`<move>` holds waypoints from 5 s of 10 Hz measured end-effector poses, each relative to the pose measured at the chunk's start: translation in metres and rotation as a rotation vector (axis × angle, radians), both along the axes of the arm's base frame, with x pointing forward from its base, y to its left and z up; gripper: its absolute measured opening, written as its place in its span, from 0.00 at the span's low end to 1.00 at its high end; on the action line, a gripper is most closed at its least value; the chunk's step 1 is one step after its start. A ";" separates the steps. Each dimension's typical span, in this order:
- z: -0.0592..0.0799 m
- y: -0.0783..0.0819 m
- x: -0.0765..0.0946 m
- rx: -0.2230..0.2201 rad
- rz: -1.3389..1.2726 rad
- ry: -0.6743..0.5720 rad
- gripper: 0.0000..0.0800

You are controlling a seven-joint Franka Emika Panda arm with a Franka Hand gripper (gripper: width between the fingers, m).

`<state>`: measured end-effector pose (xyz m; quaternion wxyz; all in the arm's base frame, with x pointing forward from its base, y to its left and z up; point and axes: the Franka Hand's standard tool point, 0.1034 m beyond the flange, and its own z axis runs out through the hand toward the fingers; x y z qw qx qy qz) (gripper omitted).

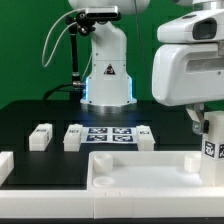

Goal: Assemble desk

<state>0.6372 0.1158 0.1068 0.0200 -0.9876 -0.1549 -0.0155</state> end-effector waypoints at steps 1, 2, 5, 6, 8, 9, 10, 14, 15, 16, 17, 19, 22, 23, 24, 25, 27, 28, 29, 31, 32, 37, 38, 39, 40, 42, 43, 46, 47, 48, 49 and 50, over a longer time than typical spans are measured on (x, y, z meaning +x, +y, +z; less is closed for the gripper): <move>0.000 0.000 0.000 0.000 0.001 0.000 0.51; 0.000 0.000 0.000 0.001 -0.042 0.002 0.51; 0.000 -0.001 0.000 0.006 -0.265 0.011 0.36; 0.000 -0.001 0.000 0.007 -0.434 0.018 0.36; 0.000 -0.001 0.001 0.012 -0.696 0.027 0.36; 0.000 -0.002 0.002 0.025 -0.860 0.041 0.36; 0.000 -0.003 0.003 0.044 -1.003 0.053 0.36; 0.000 -0.005 0.002 0.057 -1.268 0.084 0.36; 0.000 -0.004 0.002 0.069 -1.371 0.097 0.36; 0.000 -0.004 0.002 0.071 -1.422 0.101 0.36; 0.000 -0.003 0.002 0.074 -1.468 0.107 0.36; -0.001 -0.001 0.004 0.105 -1.690 0.110 0.36; 0.000 0.004 0.005 0.179 -2.069 0.089 0.36; 0.001 0.004 0.006 0.205 -2.145 0.092 0.36; 0.001 0.002 0.005 0.222 -2.169 0.092 0.36; 0.001 0.001 0.005 0.220 -2.184 0.091 0.36; -0.001 0.005 0.004 0.227 -2.173 0.108 0.59; -0.001 0.006 0.004 0.226 -2.170 0.108 0.74; 0.000 0.006 0.004 0.226 -2.154 0.106 0.74; 0.033 0.010 0.008 0.257 -2.053 0.099 0.81; 0.051 0.010 0.007 0.286 -2.027 0.092 0.81; 0.053 0.010 0.004 0.288 -2.014 0.096 0.81; 0.052 0.010 0.004 0.287 -2.002 0.095 0.81; 0.051 0.008 -0.004 0.269 -1.872 0.079 0.81; 0.048 0.005 -0.014 0.264 -1.823 0.070 0.81; 0.041 0.008 -0.045 0.206 -1.585 0.061 0.81; 0.042 0.016 -0.046 0.204 -1.555 0.063 0.81; 0.040 0.014 -0.046 0.189 -1.313 0.033 0.81; 0.037 0.014 -0.047 0.186 -1.228 0.018 0.81; 0.020 0.008 -0.061 0.175 -1.129 -0.008 0.81; 0.005 0.001 -0.082 0.135 -0.977 0.008 0.81; -0.001 -0.004 -0.095 0.115 -0.874 0.005 0.81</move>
Offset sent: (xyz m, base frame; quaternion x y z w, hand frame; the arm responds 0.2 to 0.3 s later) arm 0.0000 0.0000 0.0000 0.0000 0.0000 0.1938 0.9810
